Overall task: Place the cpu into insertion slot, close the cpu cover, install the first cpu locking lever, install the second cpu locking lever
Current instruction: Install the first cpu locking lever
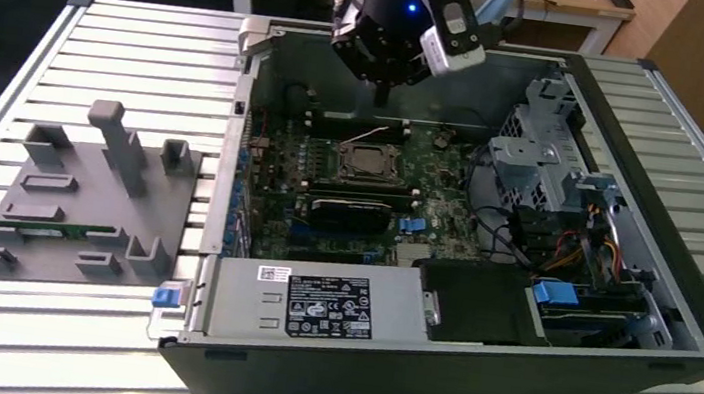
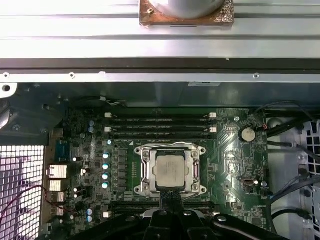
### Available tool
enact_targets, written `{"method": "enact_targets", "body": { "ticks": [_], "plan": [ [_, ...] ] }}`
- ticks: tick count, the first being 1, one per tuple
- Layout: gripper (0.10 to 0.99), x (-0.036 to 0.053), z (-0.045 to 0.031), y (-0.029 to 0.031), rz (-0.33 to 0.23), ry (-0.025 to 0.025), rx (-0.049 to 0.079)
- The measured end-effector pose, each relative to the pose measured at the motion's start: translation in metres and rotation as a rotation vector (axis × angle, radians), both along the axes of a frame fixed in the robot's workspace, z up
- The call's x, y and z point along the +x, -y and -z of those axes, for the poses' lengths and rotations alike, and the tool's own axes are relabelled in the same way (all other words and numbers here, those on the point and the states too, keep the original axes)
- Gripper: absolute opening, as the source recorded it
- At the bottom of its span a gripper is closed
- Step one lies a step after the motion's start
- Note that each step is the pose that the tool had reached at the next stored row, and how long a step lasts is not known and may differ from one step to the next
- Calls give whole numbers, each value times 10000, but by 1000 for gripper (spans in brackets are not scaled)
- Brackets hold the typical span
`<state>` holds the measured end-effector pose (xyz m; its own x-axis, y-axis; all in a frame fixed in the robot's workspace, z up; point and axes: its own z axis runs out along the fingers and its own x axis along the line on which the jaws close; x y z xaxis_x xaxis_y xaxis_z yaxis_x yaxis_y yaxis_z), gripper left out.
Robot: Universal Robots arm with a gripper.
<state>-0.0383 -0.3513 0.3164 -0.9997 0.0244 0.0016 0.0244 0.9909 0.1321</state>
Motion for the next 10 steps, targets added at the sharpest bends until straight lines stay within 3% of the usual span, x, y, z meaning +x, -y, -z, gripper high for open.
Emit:
{"method": "enact_targets", "body": {
  "ticks": [5,10],
  "plan": [
    [106,-1,12,-1,-22,1,4],
    [106,0,45,-5,-480,1,2]
  ]
}}
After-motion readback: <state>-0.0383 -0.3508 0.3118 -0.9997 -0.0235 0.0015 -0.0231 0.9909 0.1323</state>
